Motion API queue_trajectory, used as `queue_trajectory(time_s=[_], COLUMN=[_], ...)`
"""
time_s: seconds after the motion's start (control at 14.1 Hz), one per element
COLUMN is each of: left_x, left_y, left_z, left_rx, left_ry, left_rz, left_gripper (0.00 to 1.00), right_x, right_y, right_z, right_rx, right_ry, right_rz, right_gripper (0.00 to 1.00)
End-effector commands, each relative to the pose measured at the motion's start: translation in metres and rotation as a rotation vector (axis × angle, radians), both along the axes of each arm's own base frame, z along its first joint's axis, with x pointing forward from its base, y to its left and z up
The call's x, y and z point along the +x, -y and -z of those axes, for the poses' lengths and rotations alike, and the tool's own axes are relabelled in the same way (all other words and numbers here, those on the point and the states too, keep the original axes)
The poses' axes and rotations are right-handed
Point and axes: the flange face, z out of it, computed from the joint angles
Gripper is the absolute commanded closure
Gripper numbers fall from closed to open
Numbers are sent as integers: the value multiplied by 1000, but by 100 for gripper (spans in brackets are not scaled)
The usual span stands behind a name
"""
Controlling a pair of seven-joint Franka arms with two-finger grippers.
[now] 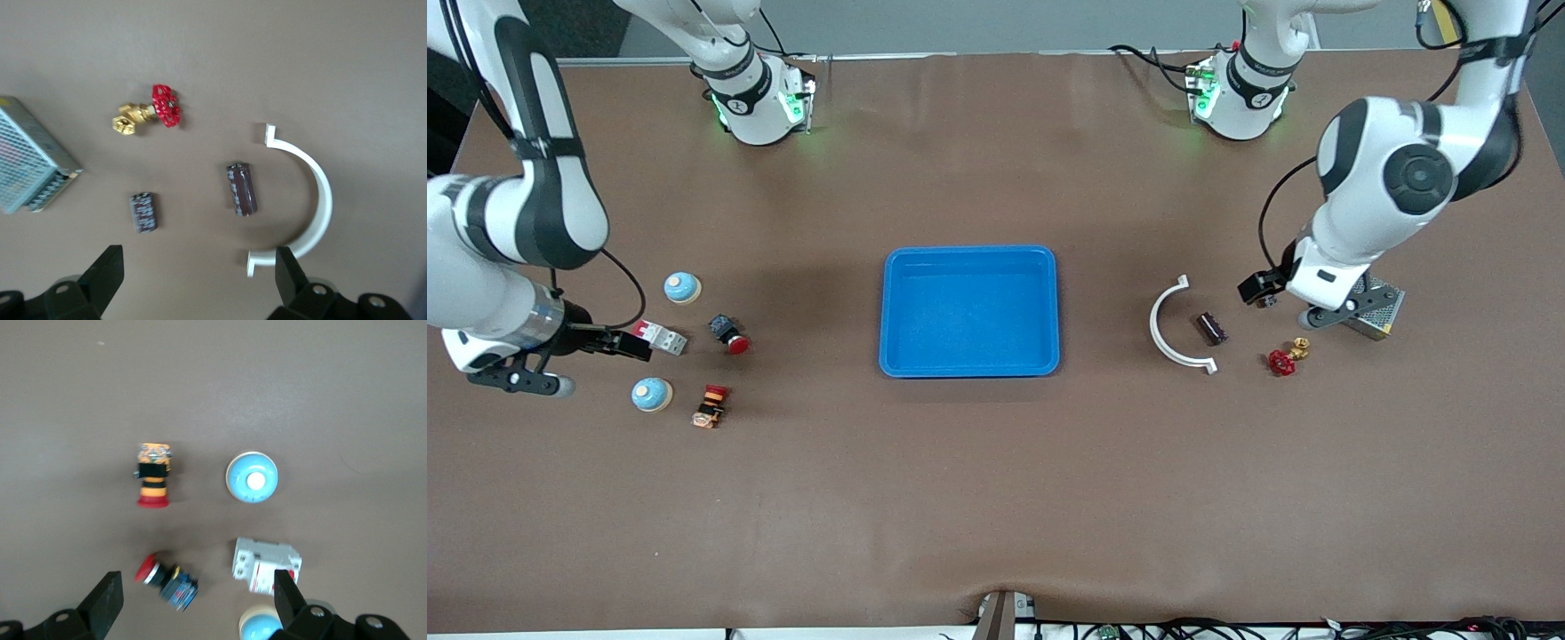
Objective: Place electrolytic capacitor and blue bell in tray
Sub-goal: 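Grasp the black capacitor with the left gripper while the right gripper grasps the bell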
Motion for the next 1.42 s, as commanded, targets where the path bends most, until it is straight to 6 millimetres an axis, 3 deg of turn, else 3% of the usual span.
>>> queue_trajectory(time_s=[0.0,0.21,0.35,0.5,0.71,0.85,0.92,0.99,1.13,1.35], left_x=[-7,-5,-5,-6,-6,-7,-7,-8,-7,-6], left_y=[0,0,9,22,24,24,24,24,25,33], left_z=[52,97,118,130,151,160,160,160,153,125], left_rx=[-22,-37,-48,-57,-72,-75,-75,-75,-75,-74], left_ry=[6,7,19,31,50,48,48,48,53,65], left_rz=[-72,-114,-165,-154,-166,-167,-166,-166,-165,-158], left_gripper=[0,0,10,14,19,31,42,57,100,100], right_x=[5,14,22,27,32,32,32,31,29,26], right_y=[27,31,35,37,38,41,43,43,43,49], right_z=[40,62,73,84,104,118,124,129,136,146], right_rx=[5,7,8,7,4,5,4,6,9,12], right_ry=[3,18,18,29,55,61,63,58,45,32], right_rz=[-14,-6,-4,-2,-17,-20,-18,-20,-27,-36], right_gripper=[0,0,0,0,0,0,0,0,0,0])
